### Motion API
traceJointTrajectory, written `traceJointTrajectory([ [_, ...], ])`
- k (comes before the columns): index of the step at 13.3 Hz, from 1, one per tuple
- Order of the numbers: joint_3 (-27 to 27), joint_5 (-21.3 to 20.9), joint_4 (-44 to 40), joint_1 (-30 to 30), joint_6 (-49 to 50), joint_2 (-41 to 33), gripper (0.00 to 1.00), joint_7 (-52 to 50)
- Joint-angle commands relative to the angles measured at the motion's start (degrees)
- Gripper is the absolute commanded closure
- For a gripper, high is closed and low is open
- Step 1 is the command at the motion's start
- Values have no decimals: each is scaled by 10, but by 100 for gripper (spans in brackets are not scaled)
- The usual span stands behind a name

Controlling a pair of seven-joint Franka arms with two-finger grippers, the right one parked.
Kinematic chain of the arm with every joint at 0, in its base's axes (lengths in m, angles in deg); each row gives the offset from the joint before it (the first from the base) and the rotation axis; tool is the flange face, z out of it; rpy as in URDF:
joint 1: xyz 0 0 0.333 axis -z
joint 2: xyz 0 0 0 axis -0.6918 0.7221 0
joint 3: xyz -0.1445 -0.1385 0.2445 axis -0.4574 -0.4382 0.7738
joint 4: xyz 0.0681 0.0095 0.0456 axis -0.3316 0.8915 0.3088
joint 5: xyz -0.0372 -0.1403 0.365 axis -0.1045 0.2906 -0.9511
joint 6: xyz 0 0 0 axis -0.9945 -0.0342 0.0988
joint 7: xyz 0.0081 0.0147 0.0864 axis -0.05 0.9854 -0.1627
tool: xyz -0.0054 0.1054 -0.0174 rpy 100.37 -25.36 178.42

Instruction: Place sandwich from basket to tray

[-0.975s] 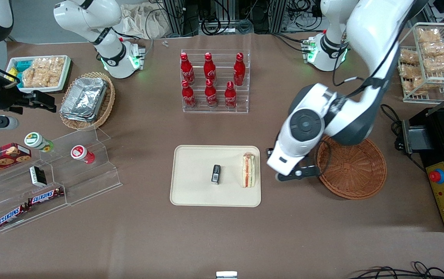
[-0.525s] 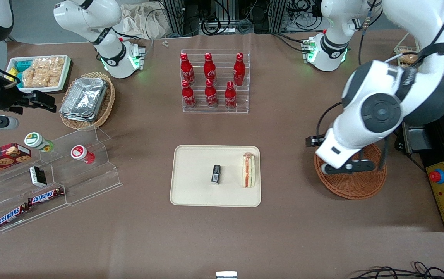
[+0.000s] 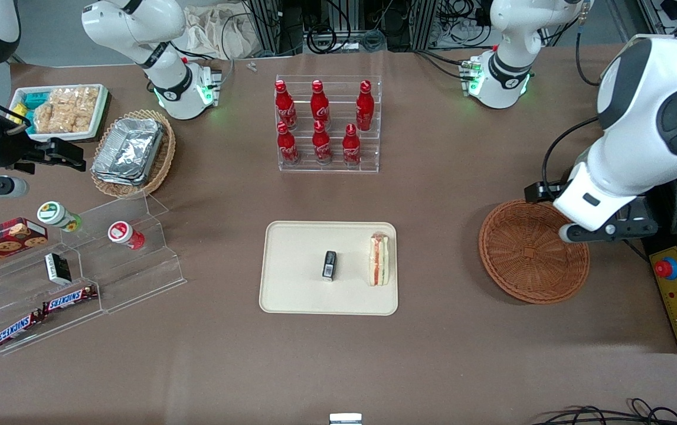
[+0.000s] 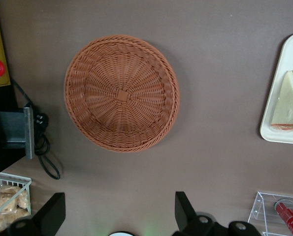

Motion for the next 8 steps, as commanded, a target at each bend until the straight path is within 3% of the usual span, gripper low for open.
traceJointTrajectory([
  [1, -2, 1, 11, -11, 4, -9, 1, -2],
  [8, -2, 8, 10, -42, 8, -9, 1, 11],
])
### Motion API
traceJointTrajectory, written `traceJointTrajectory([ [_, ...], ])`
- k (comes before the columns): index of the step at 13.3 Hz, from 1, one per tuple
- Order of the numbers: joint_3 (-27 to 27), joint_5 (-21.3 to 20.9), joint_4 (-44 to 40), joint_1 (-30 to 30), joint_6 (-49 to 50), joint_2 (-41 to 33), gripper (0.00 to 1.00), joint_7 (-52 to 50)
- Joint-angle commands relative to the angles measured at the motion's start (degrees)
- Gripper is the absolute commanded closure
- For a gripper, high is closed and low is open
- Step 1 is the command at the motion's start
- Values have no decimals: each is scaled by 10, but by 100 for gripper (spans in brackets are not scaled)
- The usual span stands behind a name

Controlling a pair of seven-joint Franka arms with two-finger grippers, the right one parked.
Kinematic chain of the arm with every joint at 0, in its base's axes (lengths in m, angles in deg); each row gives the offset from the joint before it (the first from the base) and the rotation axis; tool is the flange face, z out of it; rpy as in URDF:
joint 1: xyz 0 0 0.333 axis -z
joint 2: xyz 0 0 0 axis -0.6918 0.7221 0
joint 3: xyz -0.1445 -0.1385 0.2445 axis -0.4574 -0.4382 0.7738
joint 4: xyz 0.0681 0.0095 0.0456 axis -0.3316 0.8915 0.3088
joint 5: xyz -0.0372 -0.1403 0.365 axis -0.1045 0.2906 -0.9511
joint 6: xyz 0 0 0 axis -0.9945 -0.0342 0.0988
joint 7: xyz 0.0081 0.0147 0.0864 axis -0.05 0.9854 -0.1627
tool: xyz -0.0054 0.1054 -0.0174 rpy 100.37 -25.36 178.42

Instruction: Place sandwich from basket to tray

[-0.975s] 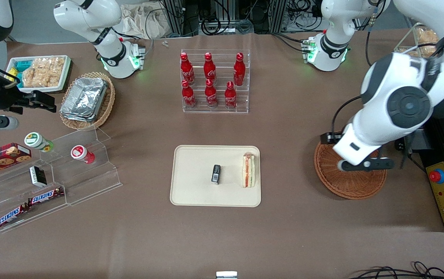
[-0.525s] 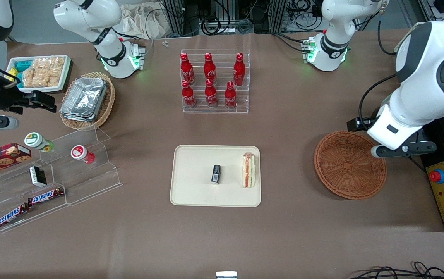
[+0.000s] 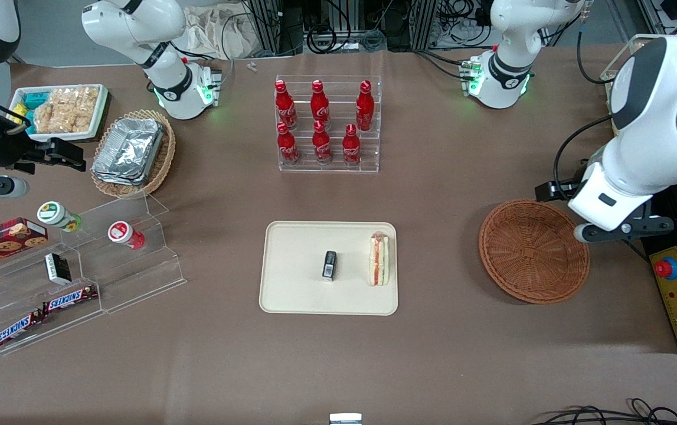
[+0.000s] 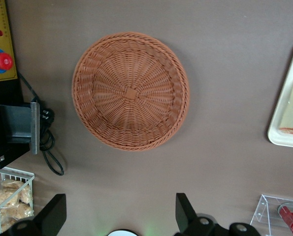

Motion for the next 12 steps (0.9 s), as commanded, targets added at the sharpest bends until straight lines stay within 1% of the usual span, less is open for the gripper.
traceJointTrajectory([
  [1, -3, 8, 4, -23, 7, -9, 1, 22],
  [2, -2, 9, 4, -22, 6, -9, 1, 29],
  [3, 14, 9, 4, -15, 7, -9, 1, 39],
  [4, 52, 13, 4, 14, 7, -12, 1, 51],
  [6, 167, 51, 4, 98, 6, -24, 0, 77],
  [7, 216, 65, 5, 132, 6, -28, 1, 86],
  [8, 247, 73, 4, 156, 6, -28, 0, 95],
  [9, 257, 75, 4, 163, 6, -29, 0, 98],
  [12, 257, 79, 5, 161, 2, -27, 1, 98],
])
